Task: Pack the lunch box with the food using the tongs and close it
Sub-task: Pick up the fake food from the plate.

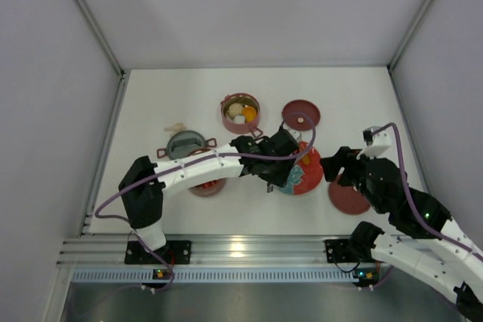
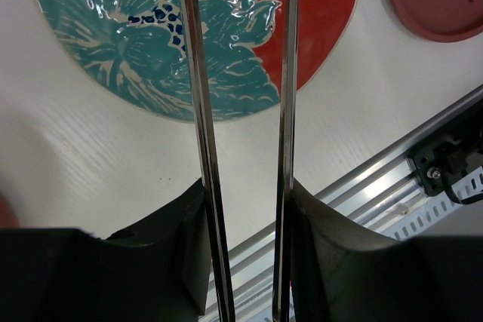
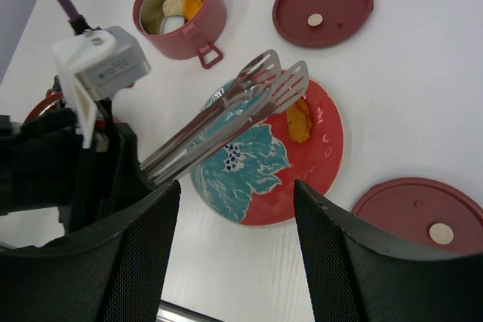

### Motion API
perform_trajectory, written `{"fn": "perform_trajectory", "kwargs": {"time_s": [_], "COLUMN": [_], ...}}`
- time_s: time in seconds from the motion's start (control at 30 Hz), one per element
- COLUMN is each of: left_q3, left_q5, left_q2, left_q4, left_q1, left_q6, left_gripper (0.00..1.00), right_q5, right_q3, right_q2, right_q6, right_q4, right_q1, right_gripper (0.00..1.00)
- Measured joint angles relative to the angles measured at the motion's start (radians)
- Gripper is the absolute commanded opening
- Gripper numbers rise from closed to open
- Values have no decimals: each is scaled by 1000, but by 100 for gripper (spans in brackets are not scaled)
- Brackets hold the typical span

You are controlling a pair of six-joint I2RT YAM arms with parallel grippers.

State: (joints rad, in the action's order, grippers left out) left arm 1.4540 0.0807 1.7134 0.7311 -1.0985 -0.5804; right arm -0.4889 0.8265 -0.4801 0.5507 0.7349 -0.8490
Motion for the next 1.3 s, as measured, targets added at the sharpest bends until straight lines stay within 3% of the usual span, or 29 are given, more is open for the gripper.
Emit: {"fn": "perform_trajectory", "kwargs": {"time_s": [0.53,1.3], "left_q3": [5,-84], "left_q5": [-18,13], "left_q2": [130,73], "left_q4": [-50,-66], "left_q1": [-19,-36], "left_q6": [-2,-23], "left_gripper": [43,45], "right_q5": [-8,-3], "right_q3": [0,27], "right_q2": [-8,-48], "right_q6": [-1,-9], "right_q4": [10,7], "right_q1": [0,0], "right_gripper": [62,61]}}
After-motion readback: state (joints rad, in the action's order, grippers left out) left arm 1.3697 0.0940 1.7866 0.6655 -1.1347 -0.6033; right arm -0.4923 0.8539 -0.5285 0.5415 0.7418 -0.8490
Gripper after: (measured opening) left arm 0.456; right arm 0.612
